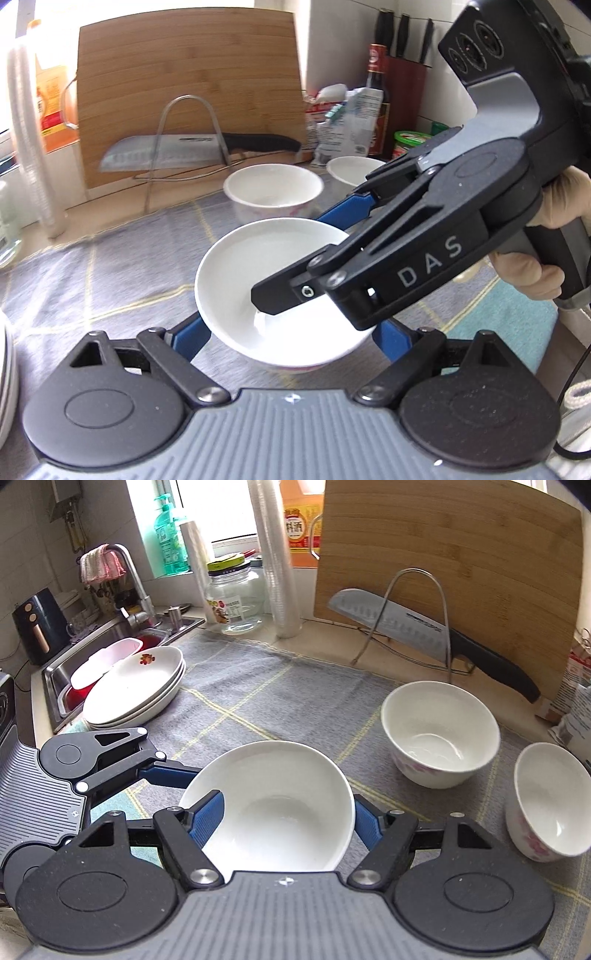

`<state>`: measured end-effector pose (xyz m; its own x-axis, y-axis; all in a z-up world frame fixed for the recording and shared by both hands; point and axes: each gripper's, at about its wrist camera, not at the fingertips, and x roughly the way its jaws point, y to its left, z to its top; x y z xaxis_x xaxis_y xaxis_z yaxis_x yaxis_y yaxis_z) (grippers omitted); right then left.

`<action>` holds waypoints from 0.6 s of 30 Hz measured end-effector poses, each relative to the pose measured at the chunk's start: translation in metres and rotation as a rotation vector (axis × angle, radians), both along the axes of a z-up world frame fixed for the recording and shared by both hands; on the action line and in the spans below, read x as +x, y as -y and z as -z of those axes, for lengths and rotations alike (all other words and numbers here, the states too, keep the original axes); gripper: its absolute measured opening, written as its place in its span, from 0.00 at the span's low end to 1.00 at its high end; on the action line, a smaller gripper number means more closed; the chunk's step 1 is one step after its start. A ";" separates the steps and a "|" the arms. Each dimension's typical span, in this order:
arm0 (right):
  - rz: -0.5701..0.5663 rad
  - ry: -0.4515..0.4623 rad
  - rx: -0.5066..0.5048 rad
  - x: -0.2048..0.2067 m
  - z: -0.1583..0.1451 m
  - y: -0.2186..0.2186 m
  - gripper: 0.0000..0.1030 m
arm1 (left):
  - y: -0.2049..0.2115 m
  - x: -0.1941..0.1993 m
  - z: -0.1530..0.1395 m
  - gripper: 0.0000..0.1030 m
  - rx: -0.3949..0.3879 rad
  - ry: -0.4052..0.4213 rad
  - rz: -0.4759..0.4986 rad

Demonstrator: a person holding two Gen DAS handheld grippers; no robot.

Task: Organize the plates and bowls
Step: 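Carry the held bowl toward the plate stack with both tools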

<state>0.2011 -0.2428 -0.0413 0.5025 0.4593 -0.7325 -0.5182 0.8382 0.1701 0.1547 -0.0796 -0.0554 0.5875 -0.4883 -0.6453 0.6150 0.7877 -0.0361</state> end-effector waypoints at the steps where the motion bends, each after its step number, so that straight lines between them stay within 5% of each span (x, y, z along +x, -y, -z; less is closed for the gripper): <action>1: -0.011 0.001 0.002 0.001 0.000 -0.007 0.77 | -0.007 0.000 0.000 0.90 0.002 0.000 -0.010; 18: -0.107 -0.031 -0.010 0.022 0.012 -0.097 0.77 | -0.080 0.014 0.009 0.90 0.005 -0.035 -0.106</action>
